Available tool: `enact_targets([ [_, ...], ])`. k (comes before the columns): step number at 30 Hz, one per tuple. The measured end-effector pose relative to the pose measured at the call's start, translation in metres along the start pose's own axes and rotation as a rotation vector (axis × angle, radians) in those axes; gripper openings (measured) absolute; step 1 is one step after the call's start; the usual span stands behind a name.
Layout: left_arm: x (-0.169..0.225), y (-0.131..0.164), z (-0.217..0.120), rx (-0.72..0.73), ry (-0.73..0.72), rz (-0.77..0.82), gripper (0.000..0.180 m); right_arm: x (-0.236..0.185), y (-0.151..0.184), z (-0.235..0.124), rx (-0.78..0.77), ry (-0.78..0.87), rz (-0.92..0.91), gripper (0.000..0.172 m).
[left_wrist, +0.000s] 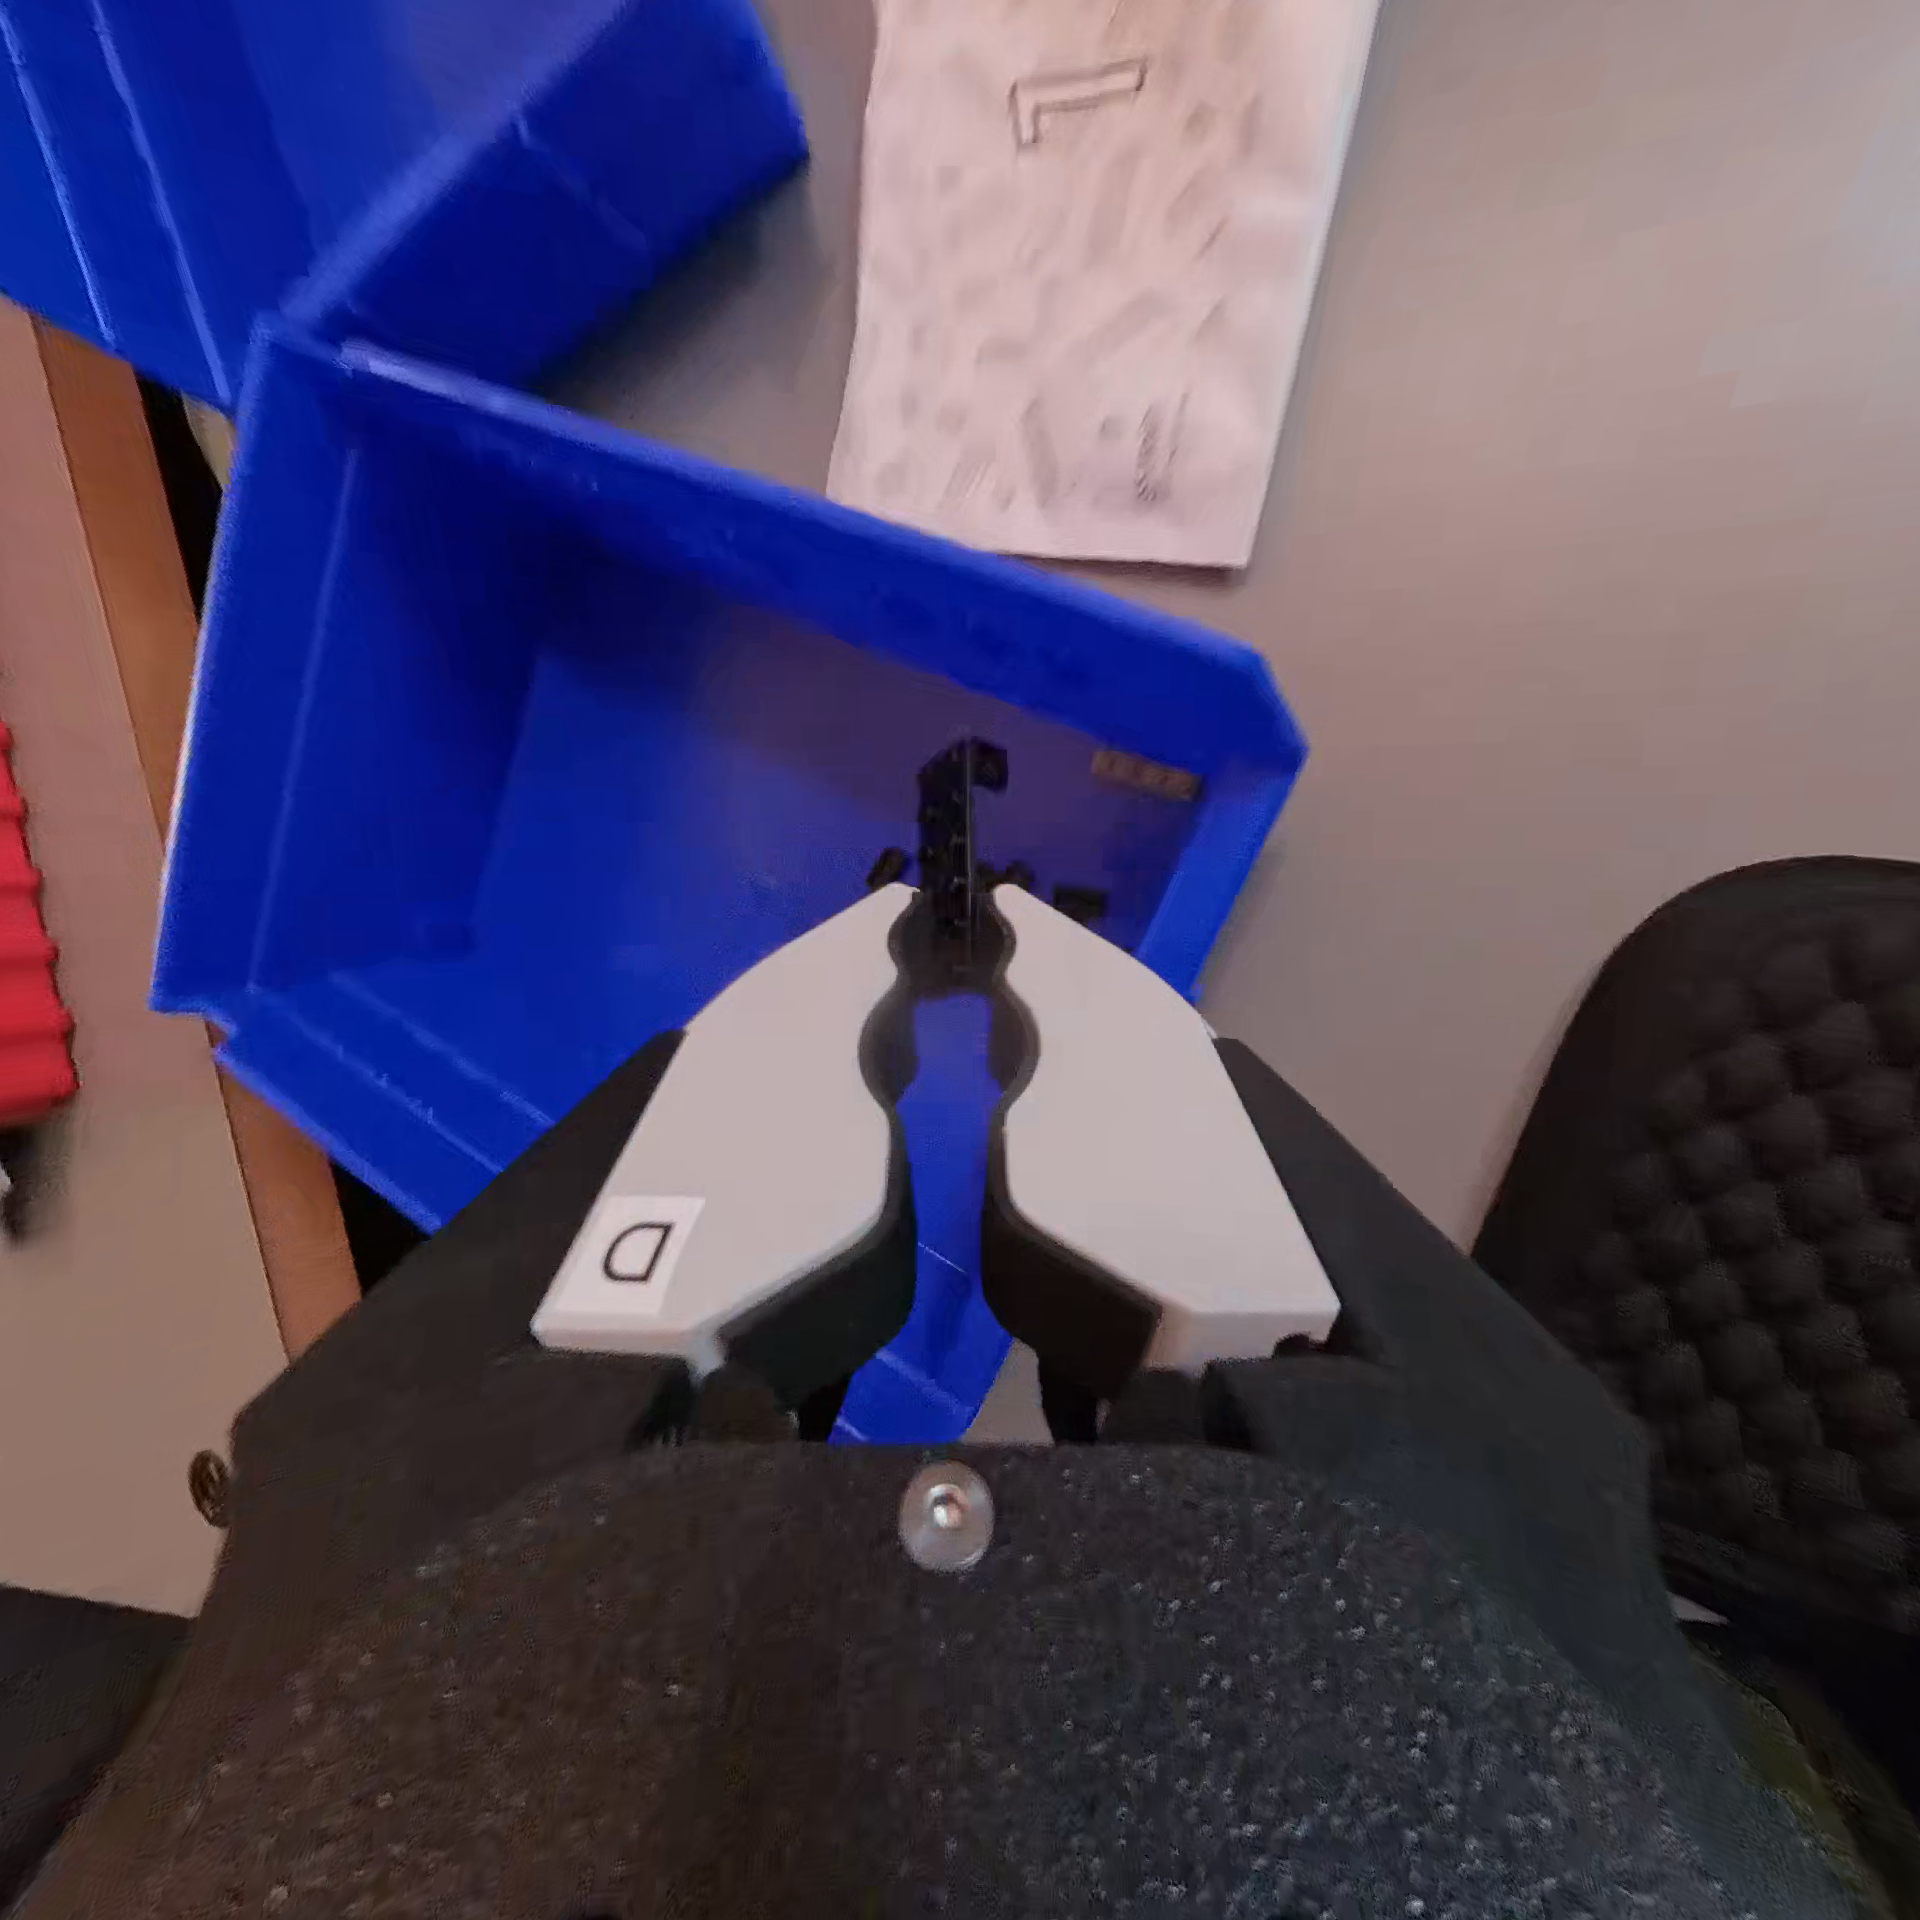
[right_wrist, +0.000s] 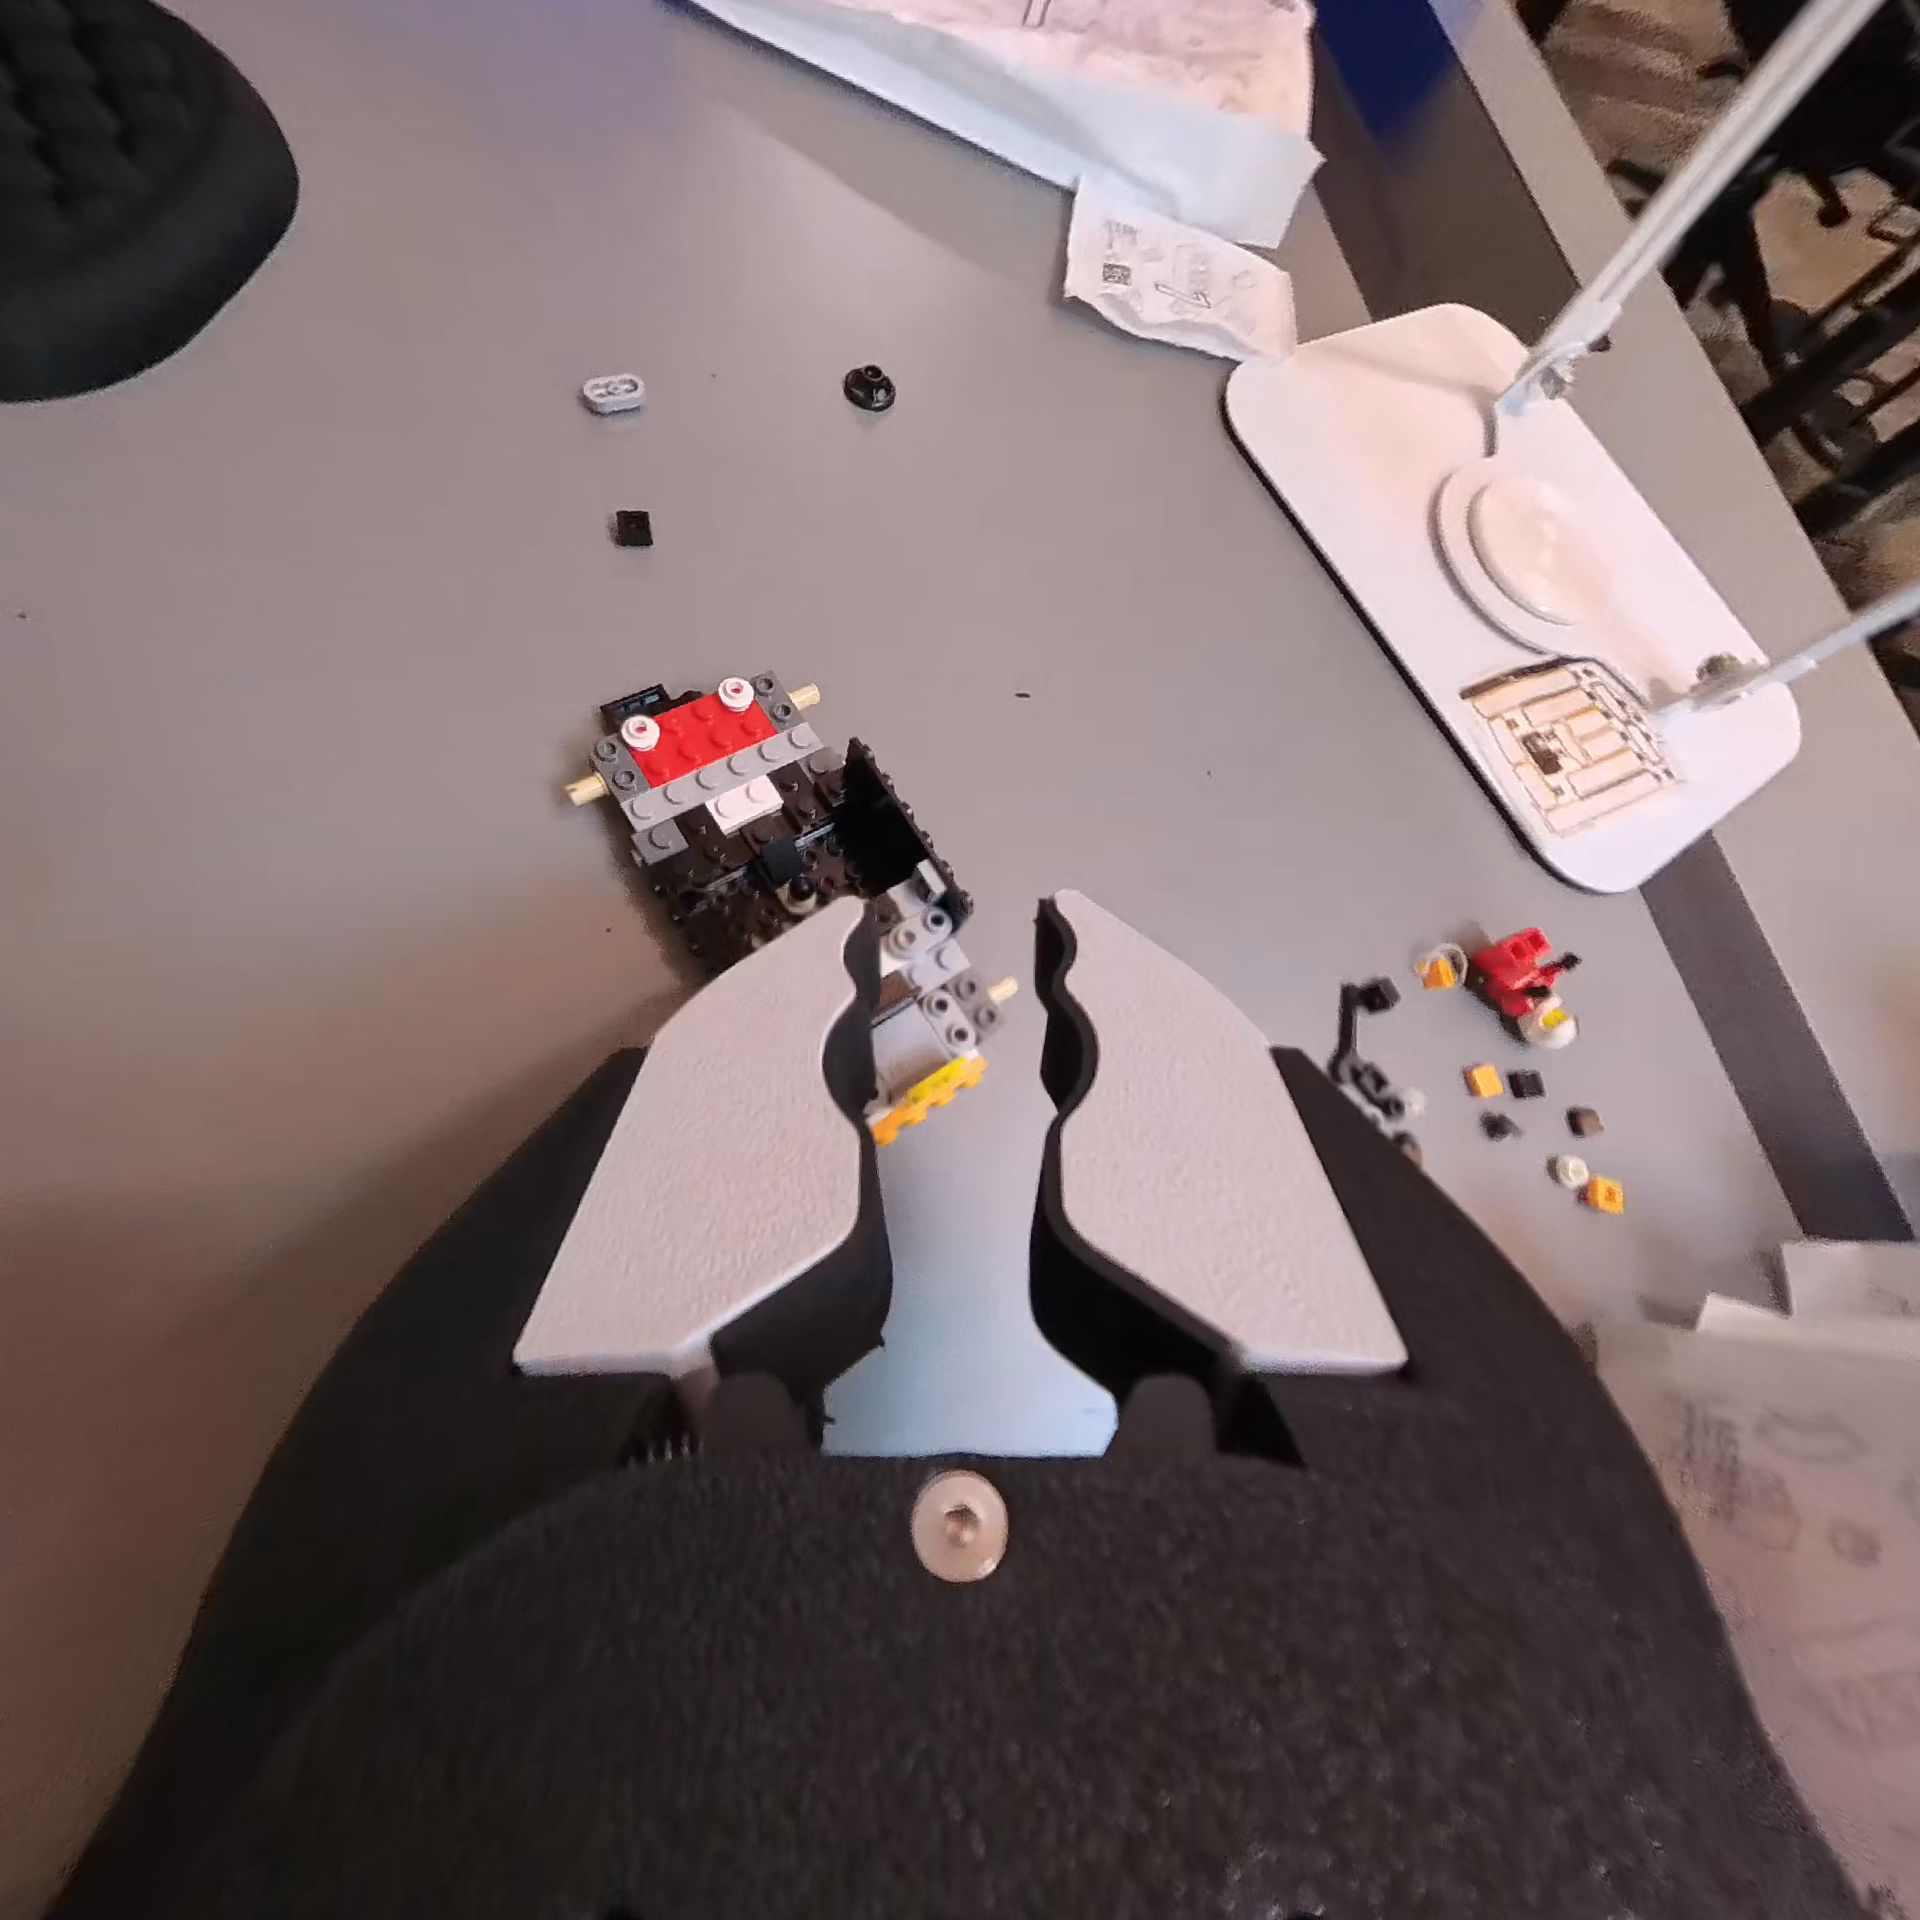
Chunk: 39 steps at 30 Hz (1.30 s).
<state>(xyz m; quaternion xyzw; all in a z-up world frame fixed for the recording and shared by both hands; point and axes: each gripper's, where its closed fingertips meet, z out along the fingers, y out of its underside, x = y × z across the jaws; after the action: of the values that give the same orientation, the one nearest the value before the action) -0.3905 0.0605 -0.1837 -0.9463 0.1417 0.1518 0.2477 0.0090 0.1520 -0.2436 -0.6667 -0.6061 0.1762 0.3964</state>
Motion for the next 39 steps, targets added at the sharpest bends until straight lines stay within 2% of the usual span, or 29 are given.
enact_targets([
  [4, -0.005, 0.002, 0.010, 0.012, -0.021, -0.038, 0.038, 0.000, -0.004, 0.016, -0.073, -0.074, -0.077, 0.028],
  [6, -0.009, -0.003, 0.009, 0.042, -0.050, -0.048, 0.047, -0.001, -0.004, 0.024, -0.120, -0.101, -0.112, 0.029],
  [8, -0.015, -0.014, 0.004, 0.107, -0.093, -0.043, 0.049, -0.003, -0.005, 0.029, -0.151, -0.117, -0.137, 0.029],
  [10, -0.012, -0.037, -0.010, 0.253, -0.120, -0.006, 0.047, -0.005, -0.005, 0.034, -0.162, -0.132, -0.151, 0.029],
  [12, 0.014, -0.070, -0.028, 0.447, -0.041, 0.060, 0.042, -0.006, -0.002, 0.038, -0.181, -0.141, -0.157, 0.030],
  [15, 0.074, -0.112, -0.052, 0.700, 0.172, 0.174, 0.038, -0.008, 0.007, 0.045, -0.232, -0.163, -0.165, 0.030],
  [17, 0.115, -0.129, -0.057, 0.792, 0.321, 0.237, 0.035, -0.010, 0.011, 0.049, -0.258, -0.181, -0.166, 0.027],
  [19, 0.152, -0.139, -0.052, 0.824, 0.461, 0.273, 0.036, -0.013, 0.012, 0.049, -0.262, -0.202, -0.163, 0.009],
  [22, 0.201, -0.141, -0.030, 0.795, 0.645, 0.299, 0.037, -0.016, 0.012, 0.047, -0.261, -0.214, -0.161, 0.007],
  [25, 0.242, -0.133, -0.008, 0.702, 0.835, 0.276, 0.040, -0.018, 0.009, 0.044, -0.244, -0.222, -0.099, 0.006],
  [30, 0.280, -0.122, 0.020, 0.517, 1.012, 0.255, 0.053, -0.027, -0.001, 0.036, -0.186, -0.262, -0.016, 0.005],
  [36, 0.321, -0.118, -0.001, 0.301, 1.448, 0.105, 0.057, -0.043, -0.023, 0.018, -0.066, -0.241, 0.020, 0.005],
  [38, 0.330, -0.114, -0.014, 0.238, 1.577, 0.088, 0.047, -0.049, -0.026, 0.014, -0.037, -0.221, 0.041, 0.005],
  [39, 0.334, -0.112, -0.014, 0.211, 1.586, 0.096, 0.039, -0.051, -0.027, 0.012, -0.021, -0.209, 0.049, 0.005],
])
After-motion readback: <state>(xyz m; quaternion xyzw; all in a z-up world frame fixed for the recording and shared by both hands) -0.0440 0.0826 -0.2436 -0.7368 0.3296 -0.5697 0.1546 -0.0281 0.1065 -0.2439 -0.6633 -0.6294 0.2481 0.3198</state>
